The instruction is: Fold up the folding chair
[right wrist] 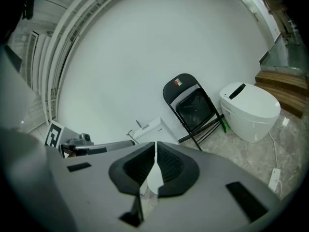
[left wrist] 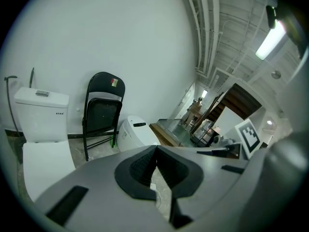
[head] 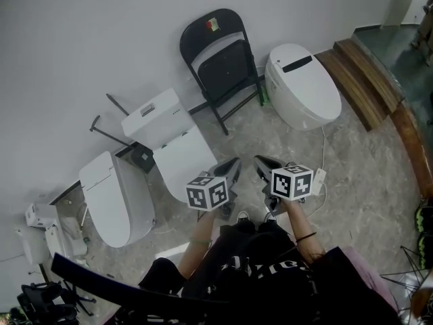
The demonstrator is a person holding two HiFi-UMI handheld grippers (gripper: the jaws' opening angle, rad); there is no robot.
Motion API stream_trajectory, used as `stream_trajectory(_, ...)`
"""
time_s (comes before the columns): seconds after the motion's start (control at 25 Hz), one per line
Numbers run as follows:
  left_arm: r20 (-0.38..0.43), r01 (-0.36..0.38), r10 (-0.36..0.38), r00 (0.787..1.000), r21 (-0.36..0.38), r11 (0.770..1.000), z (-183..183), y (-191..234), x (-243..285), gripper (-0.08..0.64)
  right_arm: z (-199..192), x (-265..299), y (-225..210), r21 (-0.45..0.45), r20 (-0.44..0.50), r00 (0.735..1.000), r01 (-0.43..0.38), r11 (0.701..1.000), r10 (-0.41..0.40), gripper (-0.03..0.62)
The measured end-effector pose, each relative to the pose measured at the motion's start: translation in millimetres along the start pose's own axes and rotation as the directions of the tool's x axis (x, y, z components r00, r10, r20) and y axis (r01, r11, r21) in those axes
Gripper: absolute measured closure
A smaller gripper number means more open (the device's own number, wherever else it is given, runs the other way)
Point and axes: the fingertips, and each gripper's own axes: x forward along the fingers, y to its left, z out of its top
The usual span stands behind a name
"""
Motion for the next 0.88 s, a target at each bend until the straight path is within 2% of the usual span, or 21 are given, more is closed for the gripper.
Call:
stream_trajectory(0.4,0.009,-0.009,0.009,1.0,0.019,1.0,-1,-30,13,0.557,12,-23,-11,-0.031,0.007,1.0,-0.022,0.999,0.022,0.568)
stream_trajectory(0.88,0.022,-0.024,0.023,0.999,0.012,1.0,-5,-46,19,0.557,12,-40,-17,-0.051,0.0,0.999,-0.042,0.998,0.042,0.568)
